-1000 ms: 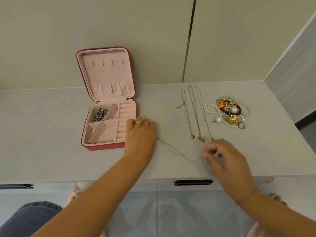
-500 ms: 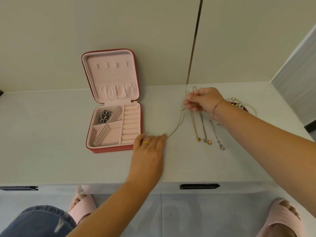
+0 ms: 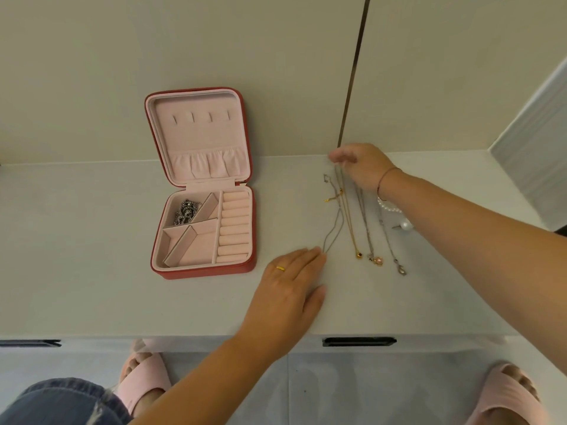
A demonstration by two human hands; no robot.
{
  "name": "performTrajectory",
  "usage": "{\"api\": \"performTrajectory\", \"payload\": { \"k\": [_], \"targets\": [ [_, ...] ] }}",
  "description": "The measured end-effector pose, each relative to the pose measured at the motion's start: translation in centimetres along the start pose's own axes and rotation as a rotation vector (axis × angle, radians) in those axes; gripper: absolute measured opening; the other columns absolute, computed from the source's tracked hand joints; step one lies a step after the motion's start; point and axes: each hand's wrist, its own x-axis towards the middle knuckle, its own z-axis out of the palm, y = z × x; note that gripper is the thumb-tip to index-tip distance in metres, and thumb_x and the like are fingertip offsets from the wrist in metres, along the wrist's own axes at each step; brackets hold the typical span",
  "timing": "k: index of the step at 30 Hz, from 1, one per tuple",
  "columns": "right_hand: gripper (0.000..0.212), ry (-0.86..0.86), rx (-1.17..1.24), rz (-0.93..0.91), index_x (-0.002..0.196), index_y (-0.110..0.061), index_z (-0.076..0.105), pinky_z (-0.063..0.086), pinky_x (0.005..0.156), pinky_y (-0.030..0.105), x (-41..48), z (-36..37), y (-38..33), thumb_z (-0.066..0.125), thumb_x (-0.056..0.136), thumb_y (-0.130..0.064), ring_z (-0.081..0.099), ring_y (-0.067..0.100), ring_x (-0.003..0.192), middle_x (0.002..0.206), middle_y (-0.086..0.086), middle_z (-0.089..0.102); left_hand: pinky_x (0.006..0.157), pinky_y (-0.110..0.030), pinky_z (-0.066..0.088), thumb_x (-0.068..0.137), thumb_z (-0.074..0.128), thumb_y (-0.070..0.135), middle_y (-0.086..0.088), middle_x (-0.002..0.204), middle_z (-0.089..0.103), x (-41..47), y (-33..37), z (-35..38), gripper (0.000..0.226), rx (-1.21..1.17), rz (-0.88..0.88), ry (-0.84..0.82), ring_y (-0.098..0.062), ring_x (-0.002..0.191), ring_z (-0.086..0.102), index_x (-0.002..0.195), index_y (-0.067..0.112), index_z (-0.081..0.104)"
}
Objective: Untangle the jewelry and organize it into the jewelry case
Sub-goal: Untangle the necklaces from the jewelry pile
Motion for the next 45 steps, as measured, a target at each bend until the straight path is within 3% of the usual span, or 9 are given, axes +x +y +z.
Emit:
{"api": "performTrajectory", "payload": {
  "k": [2, 6, 11, 16, 23, 32, 38, 42, 45],
  "targets": [
    [0.041, -0.058, -0.287, -0.104, 0.121, -0.02, 0.063, 0.029, 0.109, 0.028, -0.4, -0.1, 0.9, 0.035, 0.097, -0.003, 0.044, 0.02, 0.13, 0.136, 0.001, 0.054, 0.11, -0.029, 0.028, 0.096, 0.041, 0.041, 0.0, 0.136, 0.056, -0.3, -0.5, 0.0, 0.049, 0.083, 0.003, -0.03, -0.015, 0.128, 0.046, 0.133, 0.013, 0.055],
    [0.04, -0.101, -0.633, -0.246, 0.126, -0.031, 0.058, 0.006, 0.112, 0.035, -1.0, 0.5, 2.1, 0.035, 0.099, -0.012, 0.027, 0.012, 0.138, 0.139, -0.017, 0.048, 0.109, -0.037, 0.025, 0.098, 0.03, 0.051, 0.002, 0.141, 0.051, -0.6, -1.1, 0.0, 0.056, 0.217, 0.009, -0.095, -0.019, 0.134, 0.041, 0.136, 0.016, 0.052],
    [0.04, -0.161, -0.78, -0.265, 0.133, -0.034, 0.051, -0.003, 0.115, 0.042, -0.6, 0.9, 1.6, 0.032, 0.101, -0.018, 0.01, 0.016, 0.144, 0.154, -0.007, 0.027, 0.11, -0.04, 0.021, 0.1, 0.017, 0.056, 0.0, 0.148, 0.044, -0.6, -1.2, 0.0, 0.062, 0.276, 0.003, -0.163, -0.021, 0.138, 0.037, 0.14, 0.019, 0.047],
    [0.039, -0.183, -0.737, -0.243, 0.131, -0.036, 0.052, -0.001, 0.114, 0.037, 0.2, 1.4, 0.4, 0.031, 0.102, -0.023, 0.009, 0.019, 0.144, 0.154, -0.003, 0.024, 0.114, -0.041, 0.013, 0.098, 0.014, 0.061, 0.003, 0.156, 0.029, 0.4, -1.1, -0.1, 0.065, 0.25, 0.022, -0.194, -0.018, 0.145, 0.021, 0.15, 0.023, 0.027],
    [0.045, -0.153, -0.757, -0.182, 0.133, -0.044, 0.045, 0.016, 0.105, 0.037, 1.2, 1.8, 0.5, 0.031, 0.1, -0.017, 0.022, 0.021, 0.135, 0.144, -0.004, 0.035, 0.115, -0.042, 0.004, 0.096, 0.011, 0.064, 0.006, 0.158, 0.023, 1.5, -1.3, 0.5, 0.069, 0.268, 0.11, -0.299, -0.017, 0.147, 0.012, 0.15, 0.024, 0.026],
    [0.047, -0.106, -0.728, -0.177, 0.135, -0.043, 0.043, 0.02, 0.098, 0.034, 1.4, 2.1, 1.1, 0.032, 0.099, -0.015, 0.03, 0.021, 0.123, 0.132, -0.002, 0.04, 0.117, -0.041, -0.001, 0.094, 0.006, 0.066, 0.008, 0.159, 0.014, 1.4, -1.2, 0.5, 0.072, 0.257, 0.107, -0.298, -0.014, 0.148, 0.003, 0.153, 0.024, 0.016],
    [0.053, -0.079, -0.598, -0.155, 0.149, -0.021, 0.019, 0.015, 0.111, 0.037, -0.6, 2.8, -0.1, 0.036, 0.1, -0.021, 0.022, 0.026, 0.138, 0.151, 0.006, 0.026, 0.115, -0.04, 0.015, 0.099, 0.022, 0.057, 0.003, 0.154, 0.033, 1.3, -1.0, -0.7, 0.064, 0.135, 0.095, -0.101, -0.015, 0.144, 0.022, 0.148, 0.018, 0.033],
    [0.051, -0.105, -0.178, -0.175, 0.147, -0.006, 0.025, 0.017, 0.112, 0.029, -4.7, 5.5, -3.1, 0.04, 0.099, -0.016, 0.024, 0.025, 0.141, 0.152, 0.012, 0.027, 0.11, -0.042, 0.032, 0.1, 0.033, 0.044, -0.005, 0.141, 0.051, 1.4, -2.1, -4.7, 0.053, 0.042, 0.059, 0.163, -0.022, 0.134, 0.043, 0.134, 0.009, 0.054],
    [0.052, -0.074, -0.042, -0.127, 0.146, -0.01, 0.029, 0.017, 0.115, 0.031, -8.1, 8.6, -4.9, 0.047, 0.098, -0.022, 0.026, 0.022, 0.14, 0.151, 0.009, 0.03, 0.112, -0.043, 0.03, 0.099, 0.032, 0.044, -0.009, 0.14, 0.052, 1.0, -5.2, -7.9, 0.055, 0.033, -0.11, 0.297, -0.025, 0.133, 0.043, 0.132, 0.006, 0.055]
  ]
}}
